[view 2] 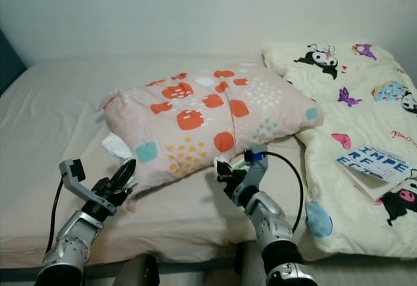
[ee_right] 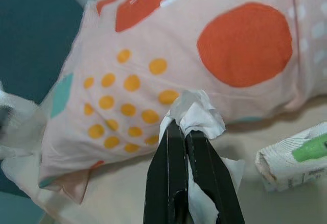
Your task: Clean up the room
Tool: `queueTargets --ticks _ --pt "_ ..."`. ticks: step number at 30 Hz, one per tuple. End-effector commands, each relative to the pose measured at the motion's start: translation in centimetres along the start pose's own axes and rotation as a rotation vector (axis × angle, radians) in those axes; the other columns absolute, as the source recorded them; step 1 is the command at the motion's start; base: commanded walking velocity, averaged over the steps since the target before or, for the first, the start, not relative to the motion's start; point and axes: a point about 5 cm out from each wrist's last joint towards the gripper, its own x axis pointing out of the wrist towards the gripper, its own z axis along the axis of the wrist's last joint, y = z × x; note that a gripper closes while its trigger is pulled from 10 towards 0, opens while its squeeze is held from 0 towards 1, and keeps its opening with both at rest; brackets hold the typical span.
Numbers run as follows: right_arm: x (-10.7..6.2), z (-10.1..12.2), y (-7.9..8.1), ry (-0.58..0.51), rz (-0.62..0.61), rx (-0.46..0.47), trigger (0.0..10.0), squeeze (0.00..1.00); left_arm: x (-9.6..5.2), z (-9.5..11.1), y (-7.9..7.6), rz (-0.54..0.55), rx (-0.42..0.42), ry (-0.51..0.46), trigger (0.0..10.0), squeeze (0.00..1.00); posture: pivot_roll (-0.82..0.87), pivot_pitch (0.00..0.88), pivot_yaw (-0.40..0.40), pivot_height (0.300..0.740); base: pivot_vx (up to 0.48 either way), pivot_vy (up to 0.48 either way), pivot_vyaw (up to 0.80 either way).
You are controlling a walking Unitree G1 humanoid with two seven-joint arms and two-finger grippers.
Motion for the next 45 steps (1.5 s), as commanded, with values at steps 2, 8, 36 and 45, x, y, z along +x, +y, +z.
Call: queueTargets --ticks 2,8,36,45 --pt "-0.1 -0.3 -0.2 0.007 -0.018 -0.002 0.0 0.00 0.1 -0.4 -0.5 -0.016 -0.002 0.021 10.0 0.00 0.01 0.063 -0.048 0.632 0.000 0.000 0.00" --pt "0.0 -0.4 -0.6 0.012 -0.031 -0.005 0.0 0.00 0.4 -1.2 -0.9 -0.006 0.007 0.057 10.0 0.00 0.01 0.041 -0.043 0.647 0.000 0.000 0.00" --pt "-2.8 -4.9 -3.1 0.177 -0.197 0.002 0.0 0.00 -2.4 -6.5 1.9 0.202 0.051 0.290 10.0 0.00 0.01 0.000 -0.033 0.737 0.000 0.000 0.00" --pt "-4.6 -6.8 -3.8 0.226 -0.249 0.005 10.0 0.00 -7.1 -7.7 4.9 0.446 0.052 0.388 10.0 0.00 0.01 0.000 -0.033 0.740 0.000 0.000 0.00"
